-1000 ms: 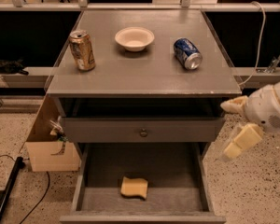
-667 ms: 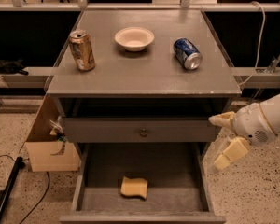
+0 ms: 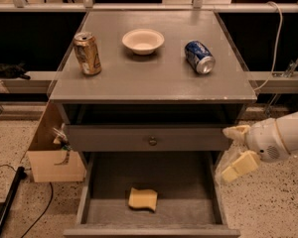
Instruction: Pick sponge from middle drawer and place on counter
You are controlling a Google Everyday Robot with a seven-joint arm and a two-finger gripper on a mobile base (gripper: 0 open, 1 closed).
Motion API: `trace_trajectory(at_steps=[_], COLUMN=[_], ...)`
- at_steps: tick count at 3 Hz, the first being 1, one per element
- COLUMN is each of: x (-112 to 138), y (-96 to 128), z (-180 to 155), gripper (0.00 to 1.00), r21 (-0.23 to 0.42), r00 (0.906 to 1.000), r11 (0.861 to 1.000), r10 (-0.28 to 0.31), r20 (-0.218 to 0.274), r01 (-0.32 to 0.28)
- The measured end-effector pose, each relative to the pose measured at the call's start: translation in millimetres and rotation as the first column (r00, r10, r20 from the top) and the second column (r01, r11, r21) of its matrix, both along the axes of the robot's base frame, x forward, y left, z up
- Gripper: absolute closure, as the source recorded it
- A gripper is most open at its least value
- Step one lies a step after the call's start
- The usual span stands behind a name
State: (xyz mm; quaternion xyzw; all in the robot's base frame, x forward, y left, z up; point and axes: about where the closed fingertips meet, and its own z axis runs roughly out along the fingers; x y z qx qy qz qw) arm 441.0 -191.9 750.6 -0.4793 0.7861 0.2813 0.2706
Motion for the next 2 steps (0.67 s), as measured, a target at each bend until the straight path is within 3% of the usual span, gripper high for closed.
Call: trace_trajectory(at_steps=[1, 2], x=[6, 14], y=[12, 26], z=[-37, -69], gripper=[0.0, 0.0], r21=[0.071, 0.124], r00=[0.9914, 0.964], r11=[0.989, 0.957], r10=[-0.129, -0.266], r20=[-0.023, 0.011], r01=[0.13, 0.262])
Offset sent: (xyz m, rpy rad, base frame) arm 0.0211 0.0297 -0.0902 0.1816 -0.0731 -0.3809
